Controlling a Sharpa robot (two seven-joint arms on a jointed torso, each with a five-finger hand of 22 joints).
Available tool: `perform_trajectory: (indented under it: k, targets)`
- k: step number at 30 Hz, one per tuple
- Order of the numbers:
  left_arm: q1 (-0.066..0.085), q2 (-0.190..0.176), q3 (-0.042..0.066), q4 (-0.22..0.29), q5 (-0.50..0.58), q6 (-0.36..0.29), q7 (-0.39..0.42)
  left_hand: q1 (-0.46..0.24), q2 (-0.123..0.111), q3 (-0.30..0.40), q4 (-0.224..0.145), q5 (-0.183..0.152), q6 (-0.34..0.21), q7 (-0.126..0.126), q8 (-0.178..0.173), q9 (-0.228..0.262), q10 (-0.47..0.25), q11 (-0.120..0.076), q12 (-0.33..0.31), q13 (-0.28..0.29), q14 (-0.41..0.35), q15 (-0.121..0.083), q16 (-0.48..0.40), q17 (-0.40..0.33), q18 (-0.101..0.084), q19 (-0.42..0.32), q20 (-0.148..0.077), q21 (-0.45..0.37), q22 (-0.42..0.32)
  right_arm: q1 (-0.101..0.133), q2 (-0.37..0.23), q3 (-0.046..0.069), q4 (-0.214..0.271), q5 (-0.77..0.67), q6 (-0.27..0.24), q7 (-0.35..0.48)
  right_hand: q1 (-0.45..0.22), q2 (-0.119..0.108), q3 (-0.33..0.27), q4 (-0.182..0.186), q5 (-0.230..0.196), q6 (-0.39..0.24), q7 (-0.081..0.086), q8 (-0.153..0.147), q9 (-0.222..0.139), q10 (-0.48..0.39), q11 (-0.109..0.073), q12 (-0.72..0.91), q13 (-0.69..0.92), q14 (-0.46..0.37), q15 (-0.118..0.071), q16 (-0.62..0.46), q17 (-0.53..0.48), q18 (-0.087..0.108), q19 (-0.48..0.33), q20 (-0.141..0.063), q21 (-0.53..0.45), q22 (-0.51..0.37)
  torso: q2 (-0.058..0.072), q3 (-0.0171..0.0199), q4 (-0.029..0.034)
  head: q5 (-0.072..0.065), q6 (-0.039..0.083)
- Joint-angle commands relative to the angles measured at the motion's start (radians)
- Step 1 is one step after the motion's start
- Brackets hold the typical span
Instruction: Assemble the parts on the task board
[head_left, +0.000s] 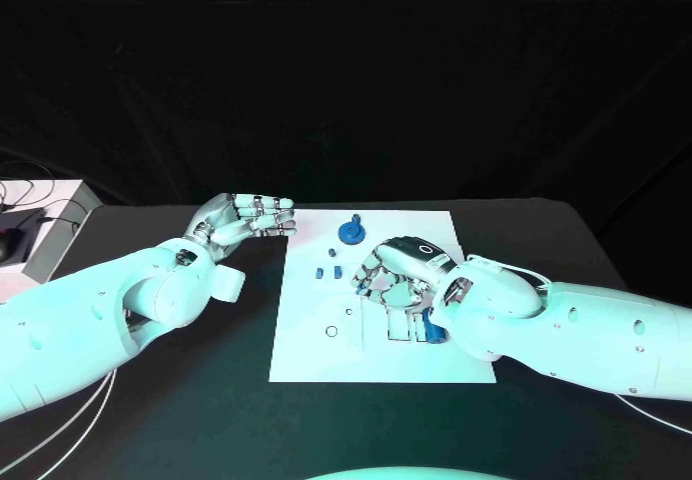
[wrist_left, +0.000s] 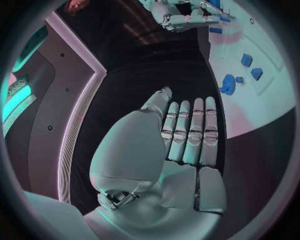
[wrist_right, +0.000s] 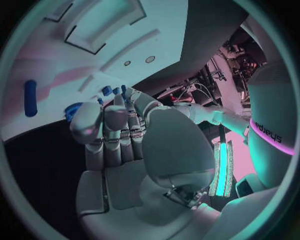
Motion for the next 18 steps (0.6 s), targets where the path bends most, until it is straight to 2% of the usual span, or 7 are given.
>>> perform_trajectory:
  k: [1,9,12,18]
  targets:
    - [-0.001,0.002,0.001,0.005,-0.014,-0.002,0.008,0.0,-0.002,0.003,0.002,0.004,0.002,0.004,-0.003,0.0,-0.003,-0.003,-0.005,-0.001,-0.005,-0.002,0.008,-0.001,-0.002,0.007,0.0,0.005,-0.003,-0.014,0.018,-0.001,-0.009,-0.079,0.031,-0.019,0.007,0.014,0.0,-0.005,0.001,0.004,0.006,0.005,0.001,0.029,-0.021,0.004,0.001,0.003,-0.004,-0.006,-0.001,0.014,0.021,-0.002,-0.001,0.112,0.002,0.0011,-0.0016,0.011,-0.002]
    - [-0.001,0.002,0.001,0.008,-0.021,-0.007,0.01,0.0,-0.004,0.005,0.003,0.004,0.001,0.004,-0.004,0.0,-0.007,-0.001,-0.006,-0.001,-0.009,0.0,0.006,-0.002,-0.002,0.005,0.0,0.005,-0.004,-0.05,0.065,-0.003,-0.047,-0.116,0.042,-0.03,0.007,0.015,0.001,-0.007,0.002,0.003,0.006,0.004,0.002,0.028,-0.021,0.004,0.001,0.003,-0.004,-0.006,-0.001,0.015,0.021,-0.001,-0.003,0.111,0.001,0.0017,-0.0009,0.027,-0.01]
    - [-0.001,0.002,0.001,0.009,-0.021,-0.007,0.01,0.0,-0.004,0.005,0.003,0.004,0.001,0.004,-0.004,0.0,-0.007,-0.001,-0.006,-0.001,-0.009,0.0,0.006,-0.002,-0.002,0.005,0.0,0.005,-0.004,-0.061,0.076,-0.004,-0.054,-0.124,0.05,-0.033,0.006,0.015,0.002,-0.007,0.002,0.003,0.007,0.004,0.002,0.028,-0.02,0.004,0.001,0.003,-0.004,-0.006,-0.001,0.015,0.021,-0.002,-0.004,0.111,0.002,0.002,-0.0008,0.026,-0.012]
    - [-0.001,0.001,0.001,0.01,-0.021,-0.006,0.011,0.0,-0.004,0.005,0.003,0.004,0.001,0.004,-0.004,0.0,-0.007,-0.001,-0.006,-0.001,-0.009,0.0,0.006,-0.002,-0.002,0.005,0.0,0.005,-0.004,-0.068,0.086,-0.004,-0.053,-0.132,0.057,-0.035,0.005,0.015,0.003,-0.009,0.002,0.003,0.007,0.004,0.002,0.028,-0.02,0.004,0.001,0.003,-0.004,-0.005,-0.002,0.016,0.021,-0.001,-0.004,0.111,0.002,0.0009,0.0004,0.031,-0.015]
